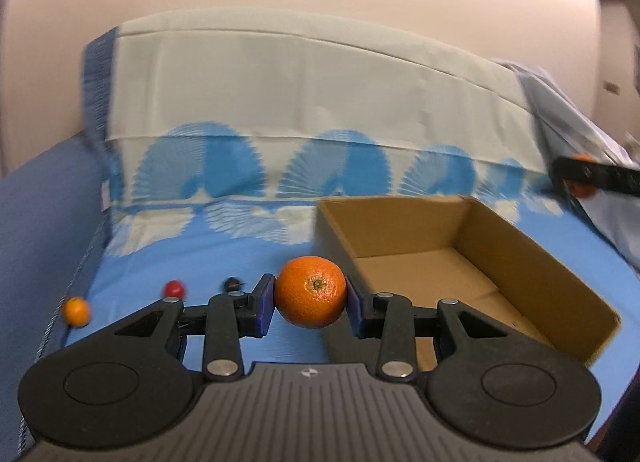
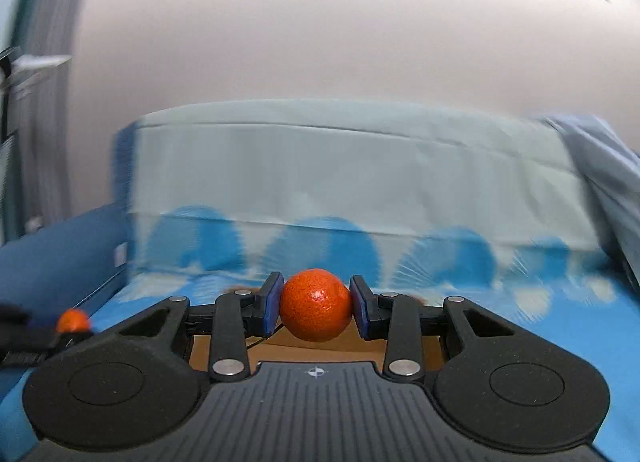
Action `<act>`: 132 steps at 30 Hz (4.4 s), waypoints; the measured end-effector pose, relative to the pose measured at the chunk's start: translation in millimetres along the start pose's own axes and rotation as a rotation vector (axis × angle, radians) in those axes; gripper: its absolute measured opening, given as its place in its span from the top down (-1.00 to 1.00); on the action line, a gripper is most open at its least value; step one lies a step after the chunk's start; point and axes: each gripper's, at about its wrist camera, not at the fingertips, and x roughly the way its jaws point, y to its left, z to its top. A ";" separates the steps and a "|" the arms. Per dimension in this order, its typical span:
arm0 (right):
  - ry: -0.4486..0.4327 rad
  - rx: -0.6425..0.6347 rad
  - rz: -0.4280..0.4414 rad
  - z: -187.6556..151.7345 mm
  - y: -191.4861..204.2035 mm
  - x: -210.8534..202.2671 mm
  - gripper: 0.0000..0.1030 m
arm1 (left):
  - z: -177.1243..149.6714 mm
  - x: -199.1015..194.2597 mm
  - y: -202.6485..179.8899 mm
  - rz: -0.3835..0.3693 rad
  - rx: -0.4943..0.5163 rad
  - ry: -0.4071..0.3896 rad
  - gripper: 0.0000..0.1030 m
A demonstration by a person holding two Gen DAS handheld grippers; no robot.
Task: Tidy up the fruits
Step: 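Carry both held oranges over the cardboard box with both grippers, then open both grippers to drop the oranges into the box, then move both open grippers back toward the remaining loose fruit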
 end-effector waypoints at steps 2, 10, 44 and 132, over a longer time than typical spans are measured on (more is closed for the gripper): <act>-0.007 0.048 -0.028 -1.7 -14.9 -1.8 0.27 | -3.3 4.1 -13.2 -0.030 0.035 -0.011 0.20; -0.022 0.145 -0.123 -8.4 -58.2 -9.4 0.27 | -10.8 12.8 -56.4 -0.139 0.127 -0.060 0.20; 0.091 -0.064 -0.165 -18.4 -28.3 41.2 0.27 | 10.5 84.5 -99.2 -0.275 0.119 0.015 0.20; 0.096 -0.091 0.315 -32.7 160.8 26.8 0.33 | -18.7 -6.4 149.8 0.411 -0.239 0.022 0.67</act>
